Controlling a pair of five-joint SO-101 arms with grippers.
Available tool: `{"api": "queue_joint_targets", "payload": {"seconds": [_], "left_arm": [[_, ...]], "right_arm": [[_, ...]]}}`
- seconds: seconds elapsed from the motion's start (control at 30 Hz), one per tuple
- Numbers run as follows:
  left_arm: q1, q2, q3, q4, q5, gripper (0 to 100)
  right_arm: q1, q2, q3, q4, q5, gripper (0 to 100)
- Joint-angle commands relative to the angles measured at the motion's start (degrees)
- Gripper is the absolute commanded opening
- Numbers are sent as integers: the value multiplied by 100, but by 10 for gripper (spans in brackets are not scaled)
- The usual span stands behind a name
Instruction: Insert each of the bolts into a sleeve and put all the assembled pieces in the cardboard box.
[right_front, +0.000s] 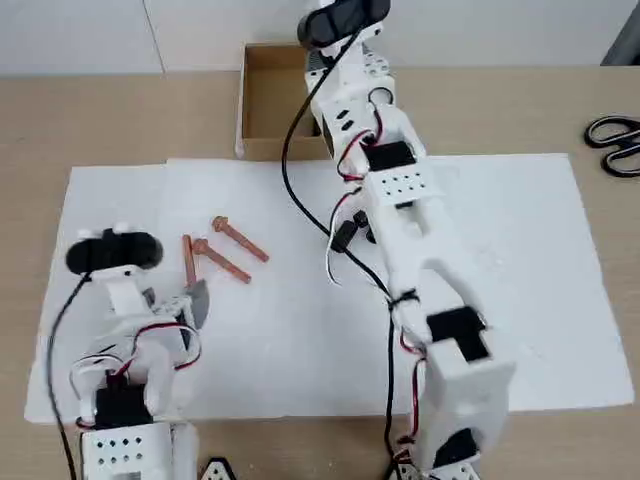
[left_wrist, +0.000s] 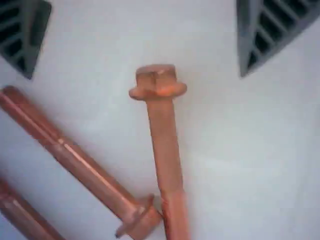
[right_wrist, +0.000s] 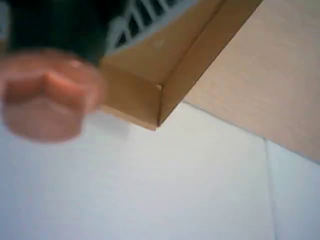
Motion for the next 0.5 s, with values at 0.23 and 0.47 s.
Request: {"api": "queue_joint_targets", "payload": {"seconds": [0.23, 0.47], "left_arm": [[571, -53, 690, -1002, 26, 253], [563, -53, 690, -1002, 26, 253]], "right_arm": [[435, 1349, -1855, -189, 62, 4], [462, 2484, -2866, -189, 62, 4]]}}
